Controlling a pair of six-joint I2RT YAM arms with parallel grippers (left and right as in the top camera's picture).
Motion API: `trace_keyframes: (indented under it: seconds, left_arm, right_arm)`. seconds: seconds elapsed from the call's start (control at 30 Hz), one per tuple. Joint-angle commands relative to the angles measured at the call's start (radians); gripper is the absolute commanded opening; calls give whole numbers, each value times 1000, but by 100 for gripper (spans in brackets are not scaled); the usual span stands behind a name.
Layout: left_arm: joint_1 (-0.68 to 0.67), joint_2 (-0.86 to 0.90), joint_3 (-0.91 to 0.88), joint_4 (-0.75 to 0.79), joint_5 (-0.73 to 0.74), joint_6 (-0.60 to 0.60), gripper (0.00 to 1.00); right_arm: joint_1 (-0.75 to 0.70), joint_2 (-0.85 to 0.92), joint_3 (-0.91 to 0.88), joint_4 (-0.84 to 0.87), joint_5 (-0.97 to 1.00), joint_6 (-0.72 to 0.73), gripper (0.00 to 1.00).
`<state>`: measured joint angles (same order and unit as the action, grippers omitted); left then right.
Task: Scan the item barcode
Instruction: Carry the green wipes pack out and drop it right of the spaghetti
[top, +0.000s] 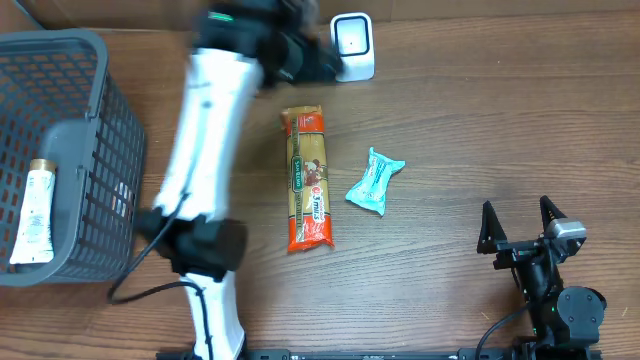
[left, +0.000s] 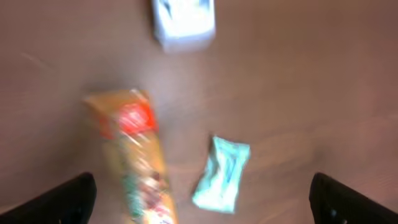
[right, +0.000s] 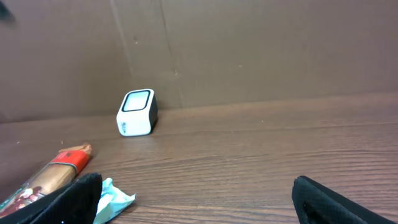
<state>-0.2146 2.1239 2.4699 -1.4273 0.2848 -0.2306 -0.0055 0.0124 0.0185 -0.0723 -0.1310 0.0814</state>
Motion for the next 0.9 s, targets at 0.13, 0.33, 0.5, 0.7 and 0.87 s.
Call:
trace_keyframes:
  seconds: [0.13, 0.33, 0.5, 0.7, 0.87]
  left_arm:
    - [455, -26, 571, -229, -8, 122, 100]
    - [757, -39, 597, -262, -23, 23, 100]
    - [833, -39, 491, -262, -170, 7, 100]
    - [853, -37, 330, -261, -413, -48, 100]
    - [901, -31, 160, -223, -464, -12, 100]
  right_arm:
    - [5, -10, -11, 3, -1, -1, 100]
    - [5, -10, -11, 3, -1, -1, 100]
    - [5, -10, -11, 3, -1, -1, 100]
    - [5, -10, -11, 3, -1, -1, 100]
    - [5, -10, -11, 3, -1, -1, 100]
